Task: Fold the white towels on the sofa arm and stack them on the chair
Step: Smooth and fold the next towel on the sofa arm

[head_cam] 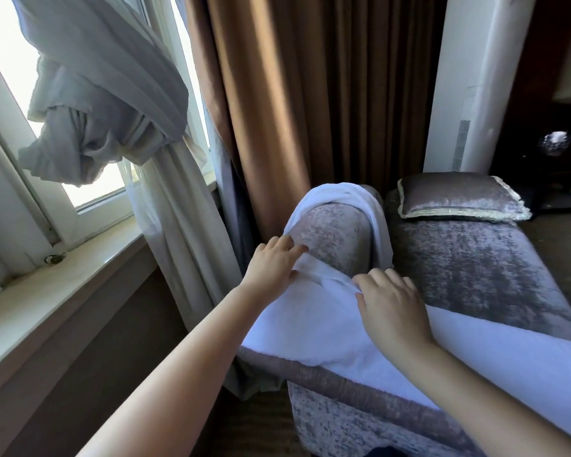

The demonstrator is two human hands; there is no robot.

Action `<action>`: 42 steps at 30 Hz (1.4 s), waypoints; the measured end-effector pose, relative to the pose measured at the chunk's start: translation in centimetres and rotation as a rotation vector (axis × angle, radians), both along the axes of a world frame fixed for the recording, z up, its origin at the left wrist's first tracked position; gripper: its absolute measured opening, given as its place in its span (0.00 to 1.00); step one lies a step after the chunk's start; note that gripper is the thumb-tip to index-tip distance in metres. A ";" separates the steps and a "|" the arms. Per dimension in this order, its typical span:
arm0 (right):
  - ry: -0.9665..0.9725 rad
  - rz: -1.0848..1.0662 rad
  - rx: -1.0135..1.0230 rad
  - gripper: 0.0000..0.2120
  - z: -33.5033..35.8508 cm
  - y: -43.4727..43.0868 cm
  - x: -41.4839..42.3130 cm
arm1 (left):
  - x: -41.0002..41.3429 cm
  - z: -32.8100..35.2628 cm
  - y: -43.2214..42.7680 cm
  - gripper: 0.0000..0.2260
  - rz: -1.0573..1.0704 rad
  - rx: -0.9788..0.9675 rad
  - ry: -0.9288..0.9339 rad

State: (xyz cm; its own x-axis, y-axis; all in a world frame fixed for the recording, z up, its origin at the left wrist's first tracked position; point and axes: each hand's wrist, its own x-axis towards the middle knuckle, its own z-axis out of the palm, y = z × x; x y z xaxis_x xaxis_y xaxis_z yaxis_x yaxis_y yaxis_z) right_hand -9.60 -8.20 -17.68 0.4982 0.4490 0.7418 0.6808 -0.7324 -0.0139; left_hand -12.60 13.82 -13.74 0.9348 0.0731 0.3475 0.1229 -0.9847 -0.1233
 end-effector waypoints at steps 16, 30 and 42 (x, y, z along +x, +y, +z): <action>0.005 0.571 -0.208 0.02 -3.1 -0.6 -3.9 | -11.1 -4.4 4.3 0.18 -0.092 0.223 -0.116; 0.003 0.329 -0.049 0.13 -3.7 -1.7 1.5 | -5.4 -3.4 0.3 0.13 0.213 -0.177 -0.320; 0.077 0.244 -0.116 0.16 -3.7 -1.8 1.5 | -2.4 -2.4 -0.4 0.09 0.533 -0.824 -0.358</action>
State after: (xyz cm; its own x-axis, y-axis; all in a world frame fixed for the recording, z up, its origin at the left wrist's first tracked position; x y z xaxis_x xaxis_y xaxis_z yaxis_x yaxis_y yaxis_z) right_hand -8.12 -10.03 -21.43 0.4177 0.6425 0.6425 0.8376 -0.5463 0.0018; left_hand -15.04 13.47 -16.18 0.5639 0.7862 0.2527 0.4632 -0.5545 0.6914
